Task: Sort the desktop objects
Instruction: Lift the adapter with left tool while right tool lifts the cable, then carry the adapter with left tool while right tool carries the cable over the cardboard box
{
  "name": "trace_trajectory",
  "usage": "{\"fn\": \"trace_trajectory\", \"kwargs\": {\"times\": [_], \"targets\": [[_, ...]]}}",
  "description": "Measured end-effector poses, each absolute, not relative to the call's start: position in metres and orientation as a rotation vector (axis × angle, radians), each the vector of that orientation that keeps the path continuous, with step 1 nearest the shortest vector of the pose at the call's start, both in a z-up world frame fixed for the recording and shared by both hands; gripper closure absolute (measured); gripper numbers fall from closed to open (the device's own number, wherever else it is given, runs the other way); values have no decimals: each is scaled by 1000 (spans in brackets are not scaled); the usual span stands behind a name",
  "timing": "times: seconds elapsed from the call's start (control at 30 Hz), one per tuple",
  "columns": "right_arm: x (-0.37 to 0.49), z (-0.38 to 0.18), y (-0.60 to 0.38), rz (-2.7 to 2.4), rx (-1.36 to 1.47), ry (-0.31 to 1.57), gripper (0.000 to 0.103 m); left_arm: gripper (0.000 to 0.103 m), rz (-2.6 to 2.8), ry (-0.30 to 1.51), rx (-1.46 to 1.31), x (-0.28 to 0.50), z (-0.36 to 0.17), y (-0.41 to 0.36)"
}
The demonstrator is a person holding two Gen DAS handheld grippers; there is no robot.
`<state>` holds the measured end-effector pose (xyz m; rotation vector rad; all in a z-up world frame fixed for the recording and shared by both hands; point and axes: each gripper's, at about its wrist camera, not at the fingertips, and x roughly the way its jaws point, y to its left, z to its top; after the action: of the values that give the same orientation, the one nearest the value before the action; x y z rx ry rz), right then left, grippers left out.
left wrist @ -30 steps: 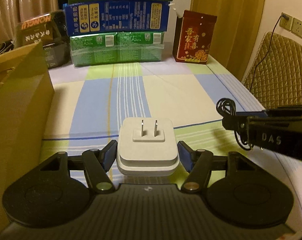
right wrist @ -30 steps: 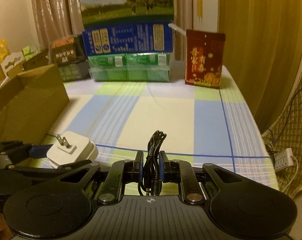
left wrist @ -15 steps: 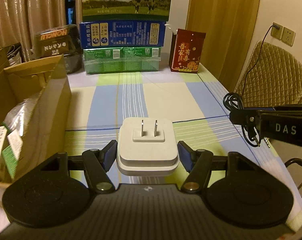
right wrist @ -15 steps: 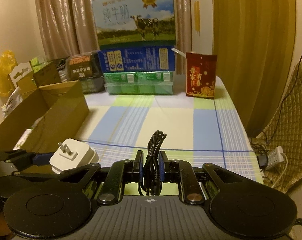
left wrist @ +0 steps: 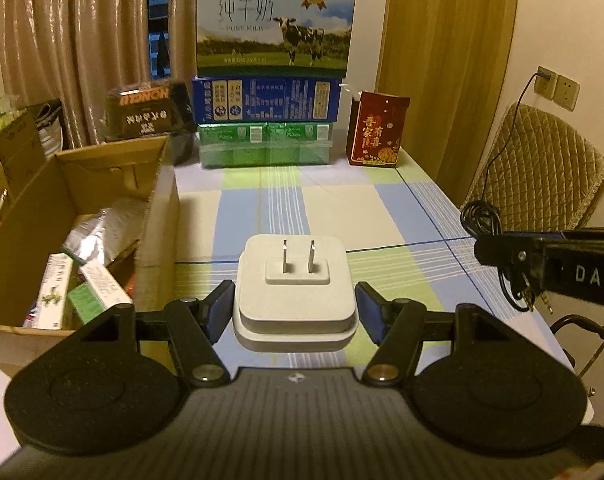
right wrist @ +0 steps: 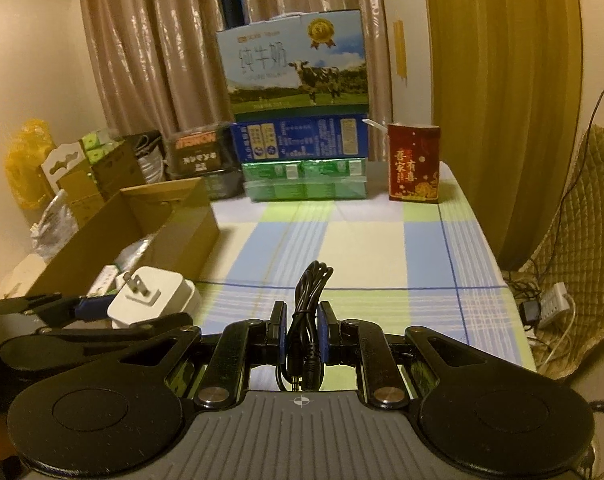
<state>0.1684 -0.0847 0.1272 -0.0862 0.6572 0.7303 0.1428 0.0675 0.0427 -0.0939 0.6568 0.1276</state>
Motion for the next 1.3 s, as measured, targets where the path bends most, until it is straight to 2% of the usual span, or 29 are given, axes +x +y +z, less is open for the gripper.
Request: {"fn": "trace_trajectory", "kwargs": {"times": [0.7,1.3], "targets": [[82,144,-57,858,-108,630,91,43,200,636,-92,46,74,102],[43,138,10,986,-173,625,91,43,319,625,-109,-8,83,171]]}}
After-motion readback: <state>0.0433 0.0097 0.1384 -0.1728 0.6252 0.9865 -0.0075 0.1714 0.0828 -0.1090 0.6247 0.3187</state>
